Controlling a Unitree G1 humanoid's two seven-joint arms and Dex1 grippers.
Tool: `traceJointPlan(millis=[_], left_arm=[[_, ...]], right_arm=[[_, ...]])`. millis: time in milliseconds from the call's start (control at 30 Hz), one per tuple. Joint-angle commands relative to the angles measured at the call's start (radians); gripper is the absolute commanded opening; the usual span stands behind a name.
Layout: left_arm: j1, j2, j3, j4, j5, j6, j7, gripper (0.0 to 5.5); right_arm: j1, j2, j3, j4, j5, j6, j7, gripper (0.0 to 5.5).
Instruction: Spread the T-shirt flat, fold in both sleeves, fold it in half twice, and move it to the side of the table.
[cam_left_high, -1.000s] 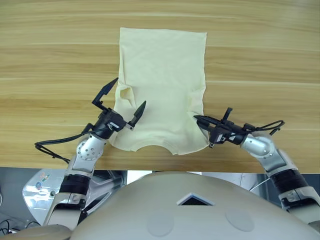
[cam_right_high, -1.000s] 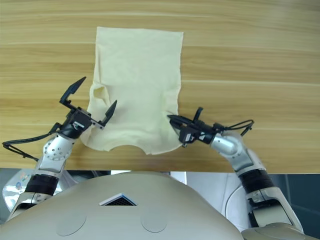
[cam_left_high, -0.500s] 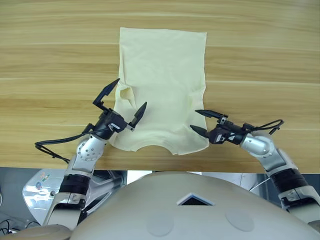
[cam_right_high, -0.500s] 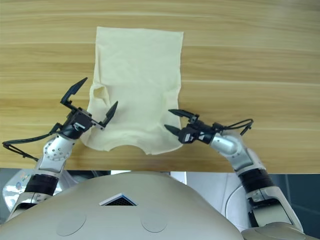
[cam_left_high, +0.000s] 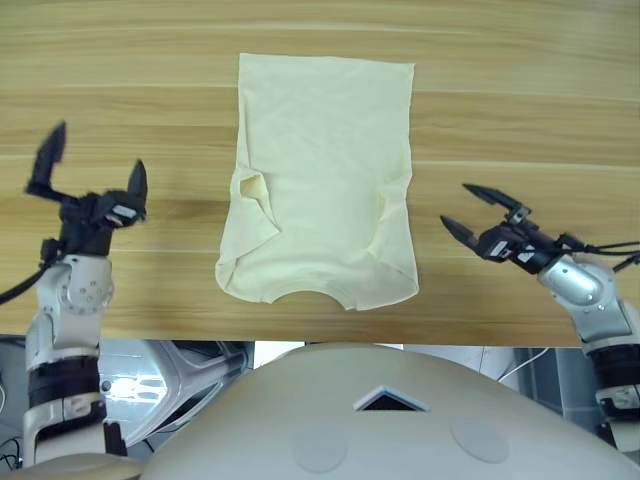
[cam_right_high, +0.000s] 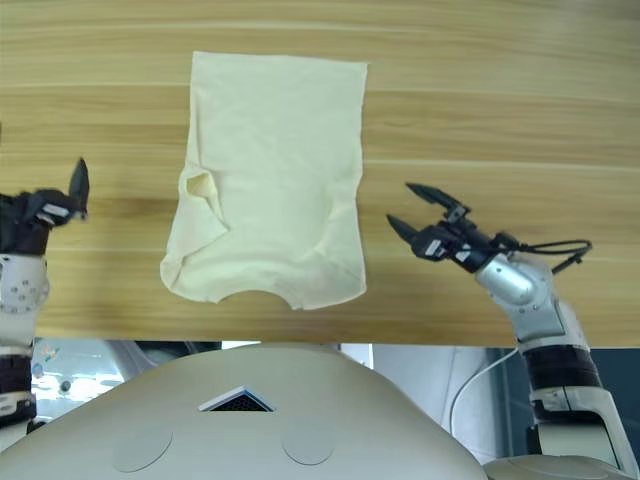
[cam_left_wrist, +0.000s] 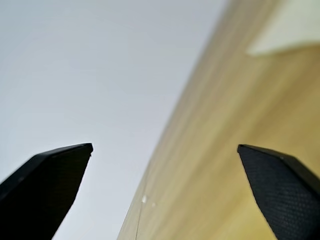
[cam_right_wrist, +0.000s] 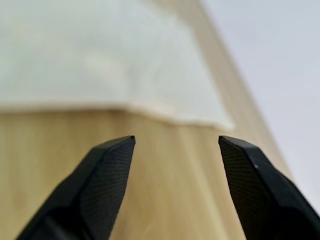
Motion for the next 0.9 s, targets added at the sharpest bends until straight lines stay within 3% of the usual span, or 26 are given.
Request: traceJointPlan(millis=[33, 133, 300, 567, 900], left_arm=[[0.118, 0.112, -0.183, -0.085, 0.057, -0.111, -0.182, 5.4], [0.15, 0.175, -0.291, -0.136, 0.011, -0.18, -0.309, 5.4], [0.139, 0.232, -0.365, -0.182, -0.05, -0.189, -0.414, 5.4], [0.084, 0.27, -0.393, -0.15, -0.059, -0.185, -0.423, 5.4], [0.222, 0.352, -0.416, -0.289, -0.078, -0.193, -0.464, 5.4]], right_arm=[[0.061, -0.065, 0.037, 0.039, -0.2, 0.036, -0.053, 3.1], [0.123, -0.097, 0.058, -0.023, -0.255, 0.031, -0.061, 3.1], [0.162, -0.126, 0.092, -0.116, -0.274, 0.022, -0.045, 3.1], [0.161, -0.133, 0.138, -0.152, -0.267, 0.035, -0.041, 3.1], [0.169, -0.193, 0.151, -0.2, -0.252, 0.028, -0.009, 3.1]])
